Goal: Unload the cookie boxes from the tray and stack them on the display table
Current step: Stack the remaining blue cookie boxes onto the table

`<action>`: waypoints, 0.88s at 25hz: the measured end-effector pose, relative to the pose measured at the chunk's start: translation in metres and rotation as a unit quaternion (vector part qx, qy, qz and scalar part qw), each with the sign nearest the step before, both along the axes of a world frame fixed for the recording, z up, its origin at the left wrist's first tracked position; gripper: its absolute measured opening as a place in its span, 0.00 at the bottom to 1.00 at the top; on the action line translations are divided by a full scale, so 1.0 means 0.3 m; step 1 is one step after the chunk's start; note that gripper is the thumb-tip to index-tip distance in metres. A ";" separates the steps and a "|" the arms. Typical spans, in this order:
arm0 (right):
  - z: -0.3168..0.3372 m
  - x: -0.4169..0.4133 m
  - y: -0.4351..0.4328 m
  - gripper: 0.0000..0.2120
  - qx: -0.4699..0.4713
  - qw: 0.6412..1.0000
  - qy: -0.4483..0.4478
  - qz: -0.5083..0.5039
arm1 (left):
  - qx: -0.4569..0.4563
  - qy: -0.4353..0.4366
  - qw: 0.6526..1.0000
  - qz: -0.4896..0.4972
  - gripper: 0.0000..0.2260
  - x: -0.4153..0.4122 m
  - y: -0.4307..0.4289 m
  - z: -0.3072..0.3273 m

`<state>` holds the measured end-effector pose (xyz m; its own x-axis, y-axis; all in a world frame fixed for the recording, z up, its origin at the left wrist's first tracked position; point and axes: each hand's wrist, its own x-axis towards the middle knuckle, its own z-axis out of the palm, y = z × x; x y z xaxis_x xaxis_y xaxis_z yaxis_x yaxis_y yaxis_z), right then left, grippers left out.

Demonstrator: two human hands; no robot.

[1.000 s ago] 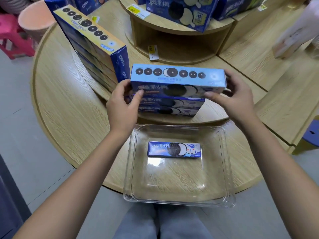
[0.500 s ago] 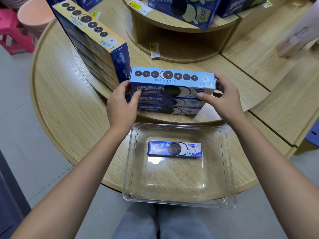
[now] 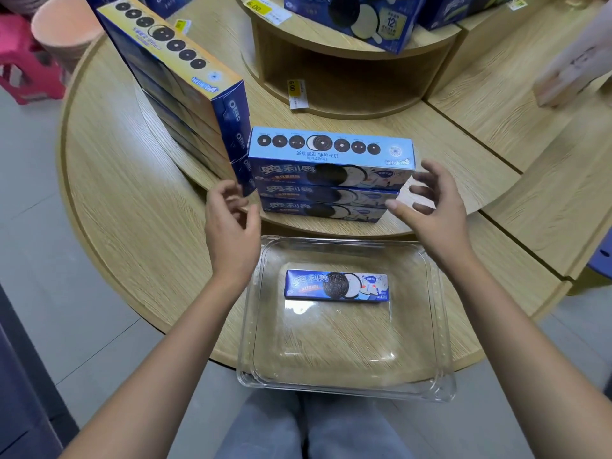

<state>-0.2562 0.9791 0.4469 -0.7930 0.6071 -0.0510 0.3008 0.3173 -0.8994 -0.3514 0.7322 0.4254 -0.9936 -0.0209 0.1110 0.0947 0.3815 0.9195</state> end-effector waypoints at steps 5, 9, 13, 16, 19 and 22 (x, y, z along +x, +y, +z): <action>-0.164 0.167 -0.072 0.18 -0.054 0.997 -0.021 -0.059 | -0.041 -0.171 0.978 -0.108 0.16 0.218 -0.006 -0.181; -0.319 0.238 -0.106 0.24 -0.076 0.973 -0.216 -0.043 | -0.133 -0.311 0.920 -0.199 0.24 0.266 0.023 -0.340; -0.394 0.234 -0.114 0.37 -0.088 0.940 -0.328 -0.015 | -0.121 -0.373 0.903 -0.174 0.21 0.237 0.060 -0.398; -0.428 0.217 -0.117 0.35 -0.142 0.934 -0.328 -0.017 | -0.098 -0.399 0.900 -0.143 0.19 0.226 0.076 -0.417; -0.450 0.210 -0.112 0.31 -0.135 0.931 -0.338 -0.020 | -0.066 -0.419 0.899 -0.110 0.18 0.232 0.080 -0.429; -0.427 0.222 -0.122 0.28 -0.133 0.932 -0.334 -0.043 | -0.027 -0.440 0.895 -0.067 0.22 0.249 0.063 -0.411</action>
<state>-0.1895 0.9424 0.3189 -0.4790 0.5626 -0.6738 0.8357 0.0573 -0.5463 -0.2767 0.7511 0.3021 -0.6901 0.0870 -0.7184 -0.6089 0.4667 0.6414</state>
